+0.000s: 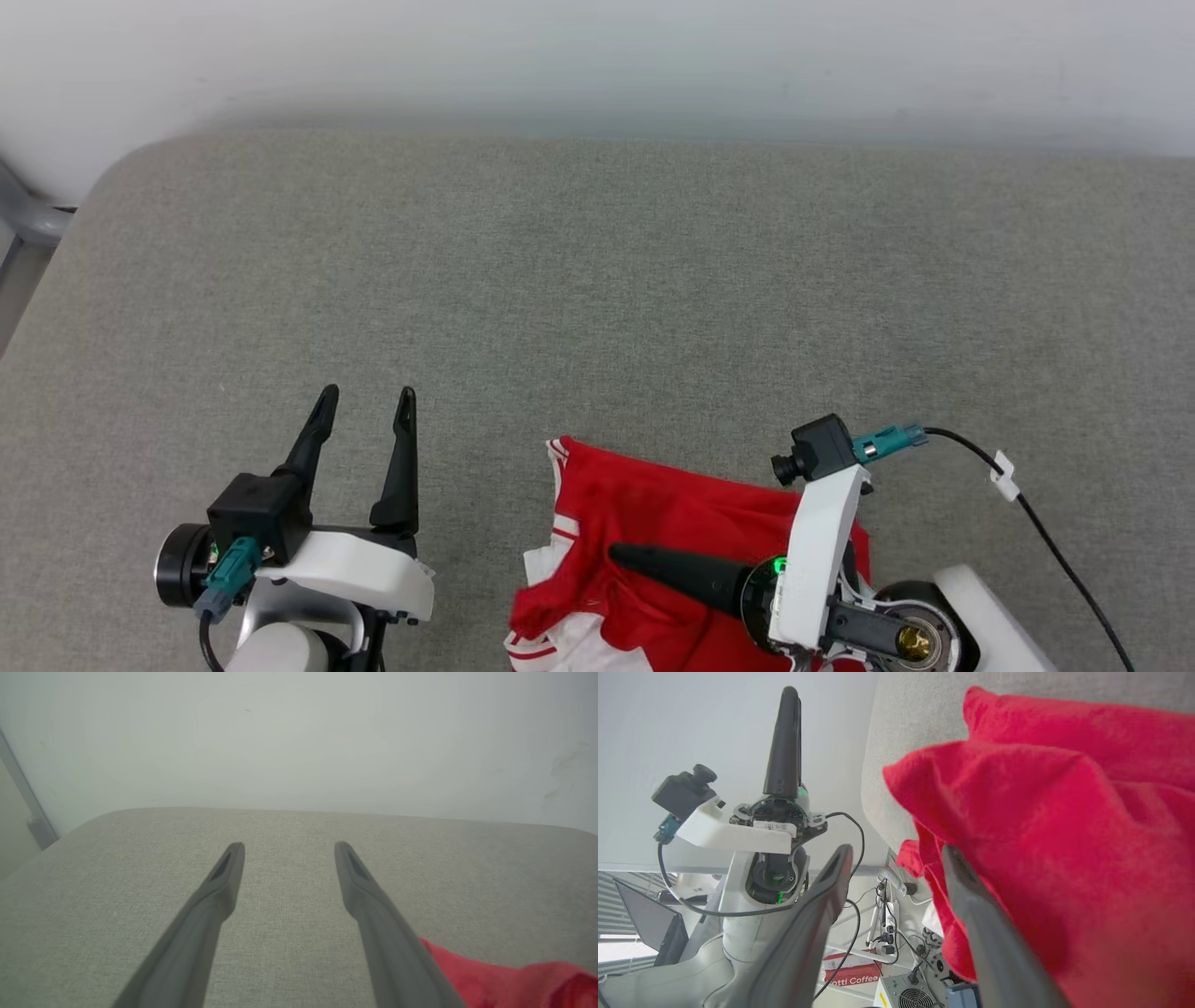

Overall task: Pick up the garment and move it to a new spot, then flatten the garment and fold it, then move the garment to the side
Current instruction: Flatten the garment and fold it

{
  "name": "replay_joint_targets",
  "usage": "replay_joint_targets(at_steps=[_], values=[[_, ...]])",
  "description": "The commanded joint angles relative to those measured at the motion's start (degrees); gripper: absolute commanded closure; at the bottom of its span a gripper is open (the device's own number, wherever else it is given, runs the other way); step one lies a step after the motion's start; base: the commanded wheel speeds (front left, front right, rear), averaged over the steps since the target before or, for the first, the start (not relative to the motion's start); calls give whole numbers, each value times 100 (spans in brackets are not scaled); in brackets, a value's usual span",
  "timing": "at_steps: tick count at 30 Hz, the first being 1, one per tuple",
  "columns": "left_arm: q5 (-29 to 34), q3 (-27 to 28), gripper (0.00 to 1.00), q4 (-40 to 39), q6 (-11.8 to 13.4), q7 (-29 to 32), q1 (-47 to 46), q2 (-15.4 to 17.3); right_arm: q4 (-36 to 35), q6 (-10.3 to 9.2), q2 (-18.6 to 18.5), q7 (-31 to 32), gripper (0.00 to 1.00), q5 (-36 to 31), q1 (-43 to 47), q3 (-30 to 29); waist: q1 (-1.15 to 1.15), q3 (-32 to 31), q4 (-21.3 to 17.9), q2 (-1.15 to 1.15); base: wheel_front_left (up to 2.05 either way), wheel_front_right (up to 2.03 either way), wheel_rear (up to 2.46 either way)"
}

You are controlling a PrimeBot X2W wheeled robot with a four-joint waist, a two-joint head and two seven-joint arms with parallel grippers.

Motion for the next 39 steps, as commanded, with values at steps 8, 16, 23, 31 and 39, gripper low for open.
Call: replay_joint_targets(at_steps=[8, 16, 23, 31, 39], values=[[-37, 18, 0, 60, 38, -47, 131, 48, -534, -1, -613, -1025, 0, -1009, 67, -2, 0, -306, -216, 0, 0, 0, 0], [-70, 34, 0, 26, 91, -5, 308, 111, -418, -1, -1003, -2079, 0, -2503, 471, -1121, 0, -597, -461, 0, 0, 0, 0], [-97, 101, 0, -12, 195, 18, 478, 175, -747, -1, -838, -2631, 0, -3928, 910, -2460, 0, -840, -652, 0, 0, 0, 0], [-36, 177, 0, -37, 359, -38, 642, 161, -1391, -1, -529, -3574, 0, -5363, 1334, -2937, 0, -959, -800, 0, 0, 0, 0], [-6, 299, 0, 0, 442, -67, 870, 164, -1363, -1, -269, -4187, 0, -5855, 1565, -2557, 0, -1086, -898, 0, 0, 0, 0]])
